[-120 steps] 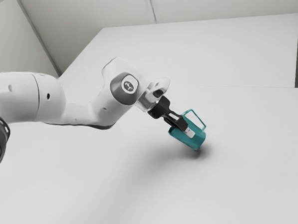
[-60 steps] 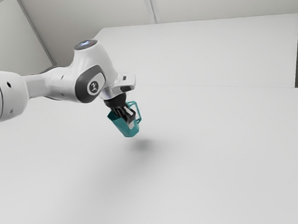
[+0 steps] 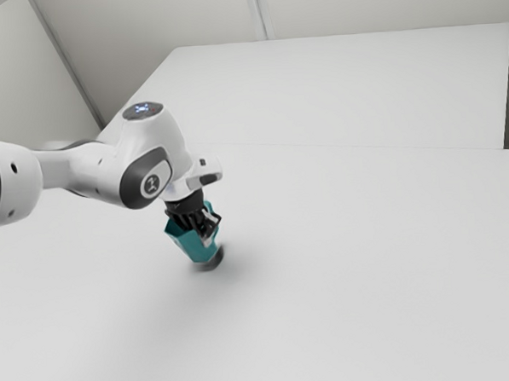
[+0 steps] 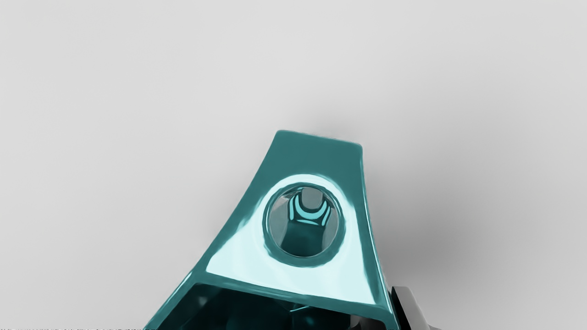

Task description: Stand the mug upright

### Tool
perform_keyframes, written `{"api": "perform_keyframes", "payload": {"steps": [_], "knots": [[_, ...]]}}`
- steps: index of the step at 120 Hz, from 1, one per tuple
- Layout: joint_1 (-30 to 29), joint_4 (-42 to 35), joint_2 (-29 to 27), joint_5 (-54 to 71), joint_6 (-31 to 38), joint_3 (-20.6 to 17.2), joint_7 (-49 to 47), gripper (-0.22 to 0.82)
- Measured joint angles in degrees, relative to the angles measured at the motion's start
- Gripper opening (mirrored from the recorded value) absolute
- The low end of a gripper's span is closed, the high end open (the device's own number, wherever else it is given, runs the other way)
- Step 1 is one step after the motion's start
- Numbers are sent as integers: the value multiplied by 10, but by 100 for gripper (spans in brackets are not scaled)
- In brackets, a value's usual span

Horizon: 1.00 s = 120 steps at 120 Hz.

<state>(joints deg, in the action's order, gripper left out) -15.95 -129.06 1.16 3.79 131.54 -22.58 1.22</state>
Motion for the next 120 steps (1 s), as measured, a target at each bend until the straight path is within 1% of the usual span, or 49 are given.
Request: {"api": "perform_keyframes", "payload": {"steps": [20,40,96,98,114,120], "knots": [[0,-6,5,15,20,0,-31,-18],[-2,-6,23,41,30,0,-56,-18],[-2,-6,37,70,31,0,-99,-18],[-2,-6,37,70,31,0,-100,-16],[-3,-4,34,68,26,0,-100,14],[-3,0,29,68,20,-1,-100,24]]}}
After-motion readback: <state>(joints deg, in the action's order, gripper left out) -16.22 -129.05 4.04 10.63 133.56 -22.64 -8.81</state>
